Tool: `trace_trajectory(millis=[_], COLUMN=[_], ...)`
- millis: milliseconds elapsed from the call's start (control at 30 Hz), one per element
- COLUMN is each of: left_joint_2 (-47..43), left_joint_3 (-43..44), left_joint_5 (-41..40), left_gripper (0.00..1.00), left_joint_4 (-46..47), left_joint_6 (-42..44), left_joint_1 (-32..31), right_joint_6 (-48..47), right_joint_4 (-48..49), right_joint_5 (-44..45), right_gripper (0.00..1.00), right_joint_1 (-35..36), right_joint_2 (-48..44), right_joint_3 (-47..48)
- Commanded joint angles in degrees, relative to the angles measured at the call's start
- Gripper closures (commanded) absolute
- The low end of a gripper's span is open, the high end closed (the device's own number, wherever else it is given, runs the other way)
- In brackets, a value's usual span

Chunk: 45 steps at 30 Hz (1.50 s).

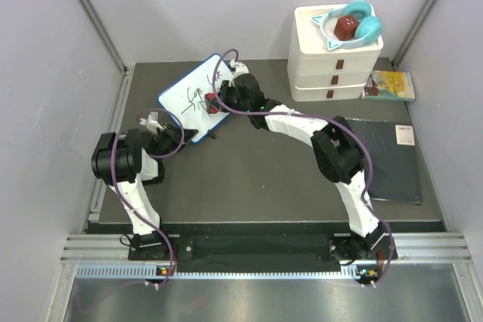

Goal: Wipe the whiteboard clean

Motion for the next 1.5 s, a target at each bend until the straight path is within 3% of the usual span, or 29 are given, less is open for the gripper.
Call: trace_trajectory(millis=[0,267,500,800,967,1200,1467], left_joint_2=[-2.86,-6.99,-7.35,-8.66,-9.72,-9.54,-9.28], left_joint_3=[-0.94,1.34,1.43,0.90,0.20,0.29,0.55], left_joint_5=[-1.72,-5.68,-6.39,-7.79,-8.58,-7.88,-7.18], left_gripper=[0.87,0.90,0.92,0.93,0.94,0.94,0.94], left_joint_4=[-5.65,-18.82,-20.24,-23.23,-25.08,-24.82,-24.90], left_joint_6=[2.61,9.91,10.36,10.71,10.97,11.24,11.24], left_joint_1=[-0.55,-4.77,-5.13,-5.04,-5.21,-5.13,-5.04], right_joint_6=[-1.04,-6.50,-4.38,-4.29,-3.95,-1.23,7.56], right_joint_4=[-1.08,-10.12,-16.80,-18.22,-21.56,-22.26,-27.98], right_joint_5=[3.62,6.97,1.42,5.38,12.41,21.46,16.82], right_gripper=[1.00,1.00,1.00,1.00,1.00,1.00,1.00], right_joint_1=[1.64,5.77,6.82,7.18,6.13,4.54,1.55], right_joint_2=[4.27,12.89,20.53,24.31,25.54,20.81,18.17], right_joint_3=[6.80,23.94,39.22,39.33,39.16,29.25,22.56])
